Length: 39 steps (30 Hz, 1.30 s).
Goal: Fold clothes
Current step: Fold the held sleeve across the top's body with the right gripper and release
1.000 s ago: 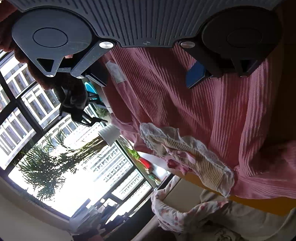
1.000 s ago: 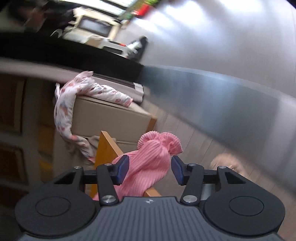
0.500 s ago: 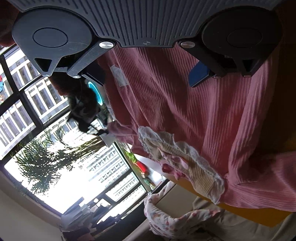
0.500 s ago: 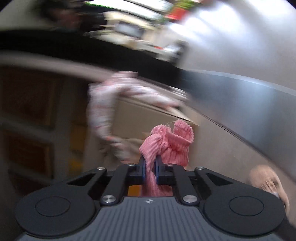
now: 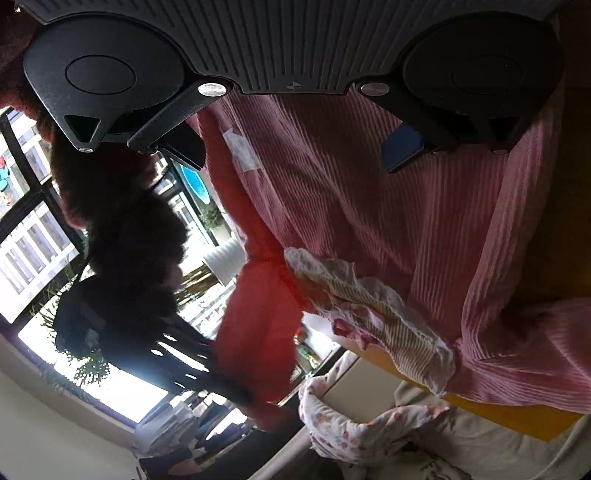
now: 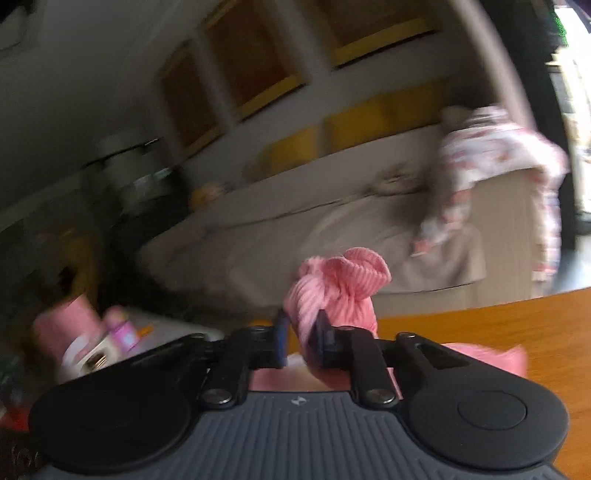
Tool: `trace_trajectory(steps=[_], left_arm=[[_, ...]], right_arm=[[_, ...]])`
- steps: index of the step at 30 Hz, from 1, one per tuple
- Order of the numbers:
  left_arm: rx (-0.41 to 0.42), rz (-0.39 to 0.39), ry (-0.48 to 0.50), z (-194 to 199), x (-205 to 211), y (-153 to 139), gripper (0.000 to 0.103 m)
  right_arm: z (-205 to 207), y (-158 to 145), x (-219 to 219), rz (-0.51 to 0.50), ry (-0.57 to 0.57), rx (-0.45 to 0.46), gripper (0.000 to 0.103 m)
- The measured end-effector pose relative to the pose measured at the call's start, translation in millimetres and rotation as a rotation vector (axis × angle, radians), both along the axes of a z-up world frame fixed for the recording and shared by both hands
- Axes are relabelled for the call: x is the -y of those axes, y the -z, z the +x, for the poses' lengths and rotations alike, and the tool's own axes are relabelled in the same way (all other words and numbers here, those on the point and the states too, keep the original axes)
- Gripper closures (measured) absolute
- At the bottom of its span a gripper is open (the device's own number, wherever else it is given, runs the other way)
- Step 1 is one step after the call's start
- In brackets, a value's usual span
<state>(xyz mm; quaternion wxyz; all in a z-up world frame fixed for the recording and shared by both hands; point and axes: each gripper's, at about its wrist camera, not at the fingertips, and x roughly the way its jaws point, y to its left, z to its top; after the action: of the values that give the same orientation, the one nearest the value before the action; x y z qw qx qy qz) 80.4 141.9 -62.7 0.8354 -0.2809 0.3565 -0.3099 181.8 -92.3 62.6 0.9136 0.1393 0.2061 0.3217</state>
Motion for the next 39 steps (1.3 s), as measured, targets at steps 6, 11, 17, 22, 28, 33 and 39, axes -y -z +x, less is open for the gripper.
trace_trajectory(steps=[6, 11, 17, 22, 28, 33, 39], left_arm=[[0.018, -0.009, 0.017, -1, -3, 2, 0.0], [-0.01, -0.032, 0.012, 3, -6, 2, 0.0], [0.028, -0.12, -0.023, 28, -27, -33, 0.0], [-0.058, -0.091, -0.17, 71, -38, -41, 0.011], [0.045, 0.276, -0.378, 101, -8, -40, 0.021], [0.023, 0.365, -0.343, 119, 9, -31, 0.028], [0.202, 0.548, -0.29, 127, 33, -41, 0.082]], right_arm=[[-9, -22, 3, 0.107, -0.004, 0.058, 0.031], [-2, 11, 52, 0.141, 0.152, -0.07, 0.03], [-7, 112, 95, 0.176, 0.29, -0.367, 0.03], [-17, 119, 112, 0.31, 0.271, -0.333, 0.021], [-29, 126, 133, 0.47, 0.245, -0.289, 0.014], [-39, 126, 141, 0.525, 0.231, -0.244, 0.011], [-49, 102, 103, 0.22, 0.25, -0.165, 0.0]])
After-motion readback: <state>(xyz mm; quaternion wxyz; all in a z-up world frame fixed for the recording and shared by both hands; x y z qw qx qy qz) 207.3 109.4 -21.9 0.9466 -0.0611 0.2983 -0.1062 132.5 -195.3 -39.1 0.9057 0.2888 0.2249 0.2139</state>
